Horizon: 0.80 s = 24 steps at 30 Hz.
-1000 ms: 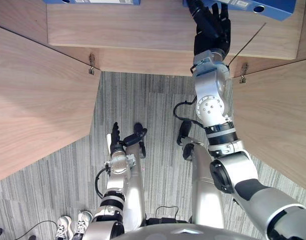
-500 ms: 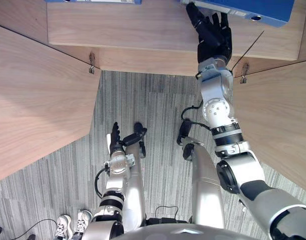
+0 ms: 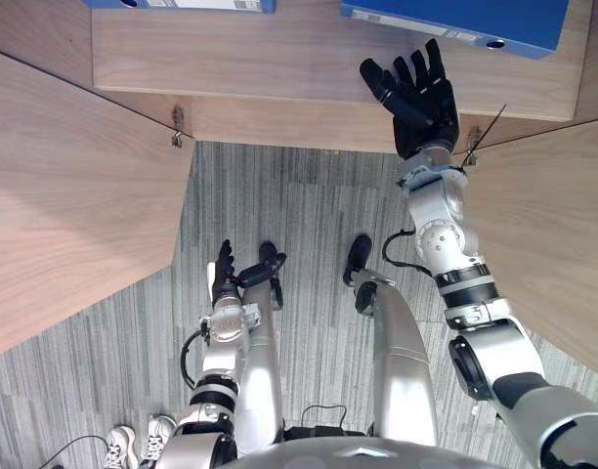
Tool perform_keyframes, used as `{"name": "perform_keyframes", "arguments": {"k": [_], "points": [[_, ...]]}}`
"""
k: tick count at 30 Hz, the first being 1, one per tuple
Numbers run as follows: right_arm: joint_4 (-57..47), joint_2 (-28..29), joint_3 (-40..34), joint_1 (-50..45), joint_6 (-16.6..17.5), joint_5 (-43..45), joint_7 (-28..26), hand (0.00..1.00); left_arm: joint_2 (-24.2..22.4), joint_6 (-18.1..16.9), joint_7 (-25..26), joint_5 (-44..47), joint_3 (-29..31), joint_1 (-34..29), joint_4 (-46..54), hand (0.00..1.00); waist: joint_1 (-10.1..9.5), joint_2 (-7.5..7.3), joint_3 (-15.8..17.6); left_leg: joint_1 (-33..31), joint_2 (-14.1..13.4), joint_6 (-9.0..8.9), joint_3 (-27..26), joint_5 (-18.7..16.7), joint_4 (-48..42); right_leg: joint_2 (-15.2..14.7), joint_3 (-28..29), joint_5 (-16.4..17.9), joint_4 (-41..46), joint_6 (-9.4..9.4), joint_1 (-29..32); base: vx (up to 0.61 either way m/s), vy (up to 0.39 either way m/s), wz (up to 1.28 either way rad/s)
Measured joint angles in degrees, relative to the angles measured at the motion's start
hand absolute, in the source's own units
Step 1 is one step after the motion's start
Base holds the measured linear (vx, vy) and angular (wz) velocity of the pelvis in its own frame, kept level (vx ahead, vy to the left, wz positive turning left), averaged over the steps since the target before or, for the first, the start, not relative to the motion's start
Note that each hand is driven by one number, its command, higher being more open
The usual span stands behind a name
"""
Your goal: Walk over to the cabinet, pick up the folder, carry it to the office cabinet, place the folder inside the office cabinet, then close the office cabinet door
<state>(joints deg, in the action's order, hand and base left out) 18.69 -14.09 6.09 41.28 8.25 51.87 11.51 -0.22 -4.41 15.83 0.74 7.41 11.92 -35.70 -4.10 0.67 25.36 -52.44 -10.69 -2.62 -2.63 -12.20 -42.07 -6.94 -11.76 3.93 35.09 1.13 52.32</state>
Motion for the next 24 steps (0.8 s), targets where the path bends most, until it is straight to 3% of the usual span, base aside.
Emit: {"name": "perform_keyframes", "arguments": {"k": [5,9,16,17,19,24], "points": [[-7.4,-2.2,1.9,-7.1,-0.9,-5.9,-0.9,1.0,0.5,0.0,0.0,0.0,0.0,-0.5,0.0,1.0,0.11,-0.57,-0.3,0.0,0.0,0.12,-0.2,-0.2,0.0,0.0,0.1,0.0,-0.2,-0.16,0.0,0.0,0.0,0.0],[-16.3,-2.2,1.8,-15.8,-1.5,-17.3,-0.9,1.0,0.6,0.0,0.0,-0.1,0.1,-1.1,0.5,1.0,0.31,-0.79,-0.2,0.5,0.0,0.18,-0.5,-0.6,-0.1,0.0,0.4,0.1,-0.2,-0.38,-0.4,0.0,0.0,0.0],[-24.8,-2.0,-0.5,-21.2,-2.8,-48.4,4.1,1.0,0.6,-0.1,0.1,-2.7,0.7,-1.6,0.7,1.0,1.01,-0.94,-0.3,0.7,-0.4,0.3,-1.3,-1.8,-1.1,0.0,0.9,0.6,0.1,-1.01,-0.4,0.01,0.042,-0.05],[-24.8,-2.0,-1.2,-21.1,-3.0,-53.7,5.3,0.0,0.6,-0.1,0.1,-3.6,0.5,-1.6,0.7,1.0,1.01,-1.0,-0.3,0.8,-0.4,0.32,-1.4,-1.8,-1.1,-0.1,1.0,0.6,0.2,-1.04,-0.4,0.03,0.05,-0.02],[-24.8,-2.0,-1.7,-21.0,-4.5,-62.9,6.5,0.0,0.6,-0.1,0.1,-3.9,0.3,-1.7,0.7,1.0,1.02,-1.11,-0.3,0.9,-0.3,0.36,-1.6,-1.8,-0.9,-0.1,1.0,0.7,0.2,-1.15,-0.4,0.03,0.04,0.0],[-23.8,-2.1,-1.4,-20.1,-7.1,-73.8,6.6,0.0,0.4,-0.1,0.1,-5.5,0.3,-1.8,0.7,1.0,0.98,-1.16,-0.3,1.3,0.1,0.36,-1.9,-1.8,-0.2,-0.5,1.2,0.9,0.2,-1.19,-0.4,0.0,0.0,0.0]]}}
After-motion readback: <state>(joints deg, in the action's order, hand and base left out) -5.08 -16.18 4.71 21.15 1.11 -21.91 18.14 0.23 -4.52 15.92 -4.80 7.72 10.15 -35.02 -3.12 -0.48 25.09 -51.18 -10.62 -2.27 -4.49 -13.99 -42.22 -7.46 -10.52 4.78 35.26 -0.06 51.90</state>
